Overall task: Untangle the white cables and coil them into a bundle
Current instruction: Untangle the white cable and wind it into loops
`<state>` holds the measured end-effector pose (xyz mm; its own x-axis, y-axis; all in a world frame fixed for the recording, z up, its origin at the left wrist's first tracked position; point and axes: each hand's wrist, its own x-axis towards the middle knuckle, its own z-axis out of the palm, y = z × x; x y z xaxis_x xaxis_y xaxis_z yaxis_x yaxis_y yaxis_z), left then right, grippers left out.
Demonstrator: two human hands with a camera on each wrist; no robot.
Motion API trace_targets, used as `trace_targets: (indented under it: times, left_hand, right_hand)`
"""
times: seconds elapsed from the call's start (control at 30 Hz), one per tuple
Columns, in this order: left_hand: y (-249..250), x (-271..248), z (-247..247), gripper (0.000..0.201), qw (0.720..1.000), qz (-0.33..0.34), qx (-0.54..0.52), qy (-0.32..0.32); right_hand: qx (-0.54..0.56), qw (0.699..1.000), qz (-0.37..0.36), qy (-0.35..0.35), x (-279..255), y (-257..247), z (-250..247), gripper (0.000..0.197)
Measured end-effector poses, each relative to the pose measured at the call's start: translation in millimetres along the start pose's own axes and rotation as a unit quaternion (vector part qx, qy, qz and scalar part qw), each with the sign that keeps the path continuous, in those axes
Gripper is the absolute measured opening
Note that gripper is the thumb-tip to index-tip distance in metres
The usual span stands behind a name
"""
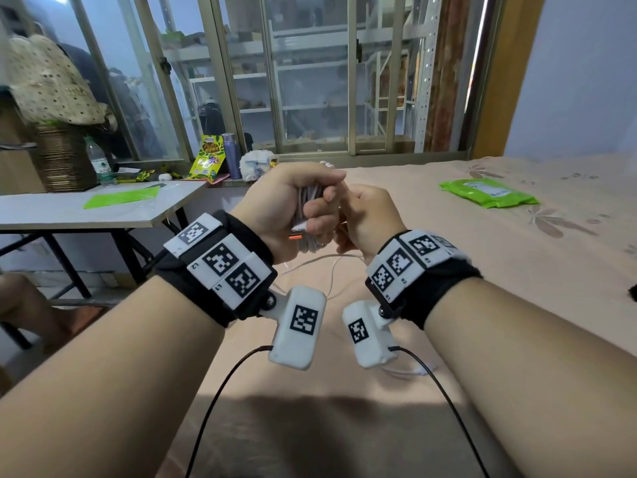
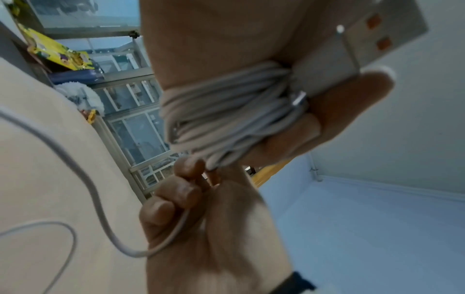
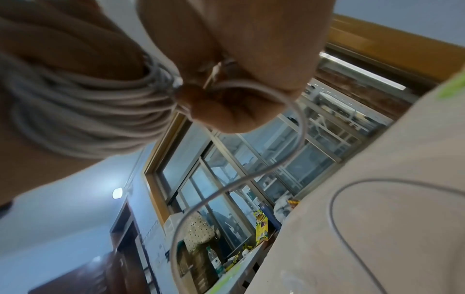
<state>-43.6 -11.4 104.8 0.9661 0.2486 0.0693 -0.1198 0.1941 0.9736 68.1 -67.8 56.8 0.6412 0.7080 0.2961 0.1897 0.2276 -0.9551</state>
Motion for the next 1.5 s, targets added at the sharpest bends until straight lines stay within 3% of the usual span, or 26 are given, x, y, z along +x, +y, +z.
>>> trace_targets:
  times: [0.17,0.3,0.43,0.7,0.77,0.87,1.03,1.23,1.33,1.4,1.5]
  left_hand:
    - [0,-2,-4,0.023,0.998,-0.007,-0.043,-0.044]
    - [-1,-2,-2,0.024,0.996,0.0,-0.064,-0.061]
    - [0,0,0,0.028,0.994,0.019,-0.09,-0.065]
    - [4,2,0,0.025,0.984,0.105,-0.144,0.003]
    - [4,0,-4,0.025,0.986,0.098,-0.137,0.001]
    - [-3,-2,-6,0.03,0.992,0.058,-0.106,-0.027]
    - [-17,-4,-10,0.041,0.994,0.015,-0.087,-0.069]
    - [-15,-4,-13,0.042,0.985,-0.021,-0.153,-0.077]
    - [-15,-4,-13,0.039,0.981,-0.035,-0.181,-0.06]
    - [-13,-5,-8,0.036,0.984,-0.035,-0.174,-0.03]
    - [-10,-5,-1,0.033,0.989,-0.029,-0.143,0.024]
  right_hand:
    - [0.08,0.996,0.039,-0.025,2,1,-10,0.021]
    - [0.102,0.992,0.068,-0.029,3,-2,-10,0.024]
    - [0.108,0.991,0.066,-0.052,-5,-1,-5,0.012]
    - [0.028,0.995,0.062,-0.071,-23,1,-1,0.043]
    - [0.002,0.997,0.063,-0.051,-25,1,-5,0.044]
    - [0.0,0.998,0.05,-0.029,-25,-3,-11,0.022]
    - [0.093,0.992,0.013,-0.084,-29,-13,-19,0.037]
    - [0.045,0.999,-0.024,-0.019,-30,-12,-15,0.017]
    - [0.036,0.999,-0.033,0.0,-30,-11,-14,0.004]
    - [0.06,0.998,-0.02,0.007,-28,-10,-12,0.009]
    - [0.13,0.991,0.01,-0.009,-29,-13,-7,0.003]
